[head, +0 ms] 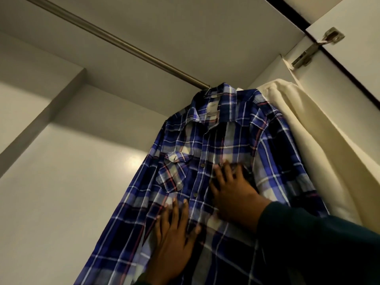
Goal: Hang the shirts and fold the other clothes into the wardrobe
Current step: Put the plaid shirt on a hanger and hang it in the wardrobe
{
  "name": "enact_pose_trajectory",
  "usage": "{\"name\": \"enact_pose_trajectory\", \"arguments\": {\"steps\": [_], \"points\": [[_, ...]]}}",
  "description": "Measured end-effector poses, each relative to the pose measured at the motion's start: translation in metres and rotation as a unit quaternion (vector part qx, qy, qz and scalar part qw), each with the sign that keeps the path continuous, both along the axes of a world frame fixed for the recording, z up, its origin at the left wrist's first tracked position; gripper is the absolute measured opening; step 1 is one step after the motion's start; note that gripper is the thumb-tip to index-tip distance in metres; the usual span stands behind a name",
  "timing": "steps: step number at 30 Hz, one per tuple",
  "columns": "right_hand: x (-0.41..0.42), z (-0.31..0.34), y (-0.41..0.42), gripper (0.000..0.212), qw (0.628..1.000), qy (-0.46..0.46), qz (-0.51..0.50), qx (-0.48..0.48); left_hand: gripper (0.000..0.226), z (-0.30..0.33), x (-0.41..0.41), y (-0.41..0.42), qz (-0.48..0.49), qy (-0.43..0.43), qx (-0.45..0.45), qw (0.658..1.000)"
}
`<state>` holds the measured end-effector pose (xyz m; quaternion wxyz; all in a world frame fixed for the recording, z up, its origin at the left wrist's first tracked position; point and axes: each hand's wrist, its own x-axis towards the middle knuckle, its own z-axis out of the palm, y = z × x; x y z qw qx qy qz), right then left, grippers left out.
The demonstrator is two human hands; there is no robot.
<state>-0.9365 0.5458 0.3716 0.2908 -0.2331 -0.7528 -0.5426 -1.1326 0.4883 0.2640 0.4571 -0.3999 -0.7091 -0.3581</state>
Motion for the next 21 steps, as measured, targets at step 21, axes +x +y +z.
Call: {"name": "enact_pose_trajectory", "arguments": {"steps": [21], "points": [[0.011,-0.082,-0.015,0.090,0.999,0.018,-0.005,-0.041,0.077,-0.059,0.013,-0.007,0.001,0.086,-0.102,0.991]]}}
